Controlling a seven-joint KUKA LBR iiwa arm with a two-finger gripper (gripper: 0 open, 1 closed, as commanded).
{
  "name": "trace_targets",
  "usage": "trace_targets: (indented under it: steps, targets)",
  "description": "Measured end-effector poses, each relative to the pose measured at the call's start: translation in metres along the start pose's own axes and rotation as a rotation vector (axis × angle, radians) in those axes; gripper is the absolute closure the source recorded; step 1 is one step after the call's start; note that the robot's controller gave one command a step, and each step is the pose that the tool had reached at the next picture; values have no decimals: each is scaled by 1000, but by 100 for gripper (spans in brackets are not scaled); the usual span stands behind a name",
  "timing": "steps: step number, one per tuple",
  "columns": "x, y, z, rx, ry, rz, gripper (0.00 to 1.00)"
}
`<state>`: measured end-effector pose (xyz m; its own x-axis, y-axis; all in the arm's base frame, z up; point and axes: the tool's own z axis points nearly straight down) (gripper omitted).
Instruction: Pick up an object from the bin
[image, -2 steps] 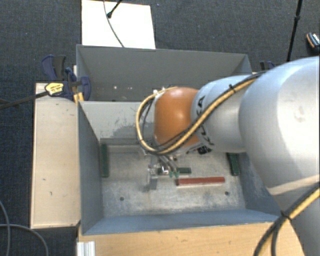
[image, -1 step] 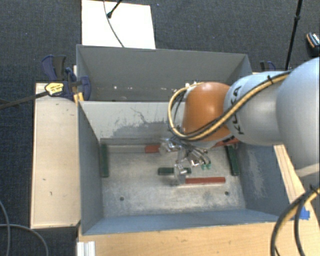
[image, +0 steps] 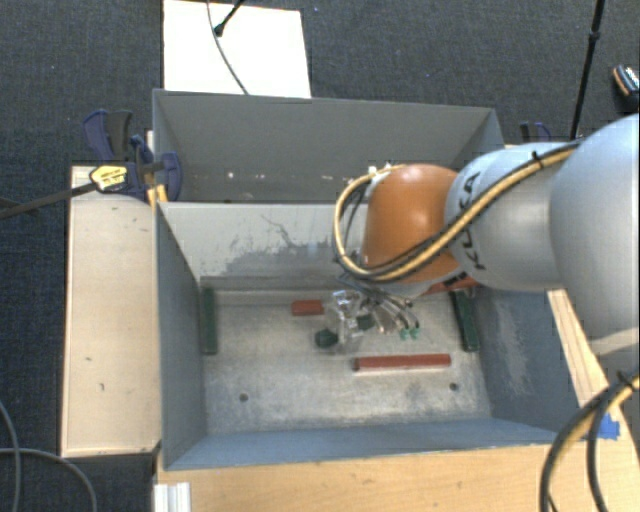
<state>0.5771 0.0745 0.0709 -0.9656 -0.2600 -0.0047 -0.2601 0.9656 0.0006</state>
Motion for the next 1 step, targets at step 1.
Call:
trace_targets:
  steps: [1]
  targets:
    - [19, 44, -138, 0, -7, -40, 100]
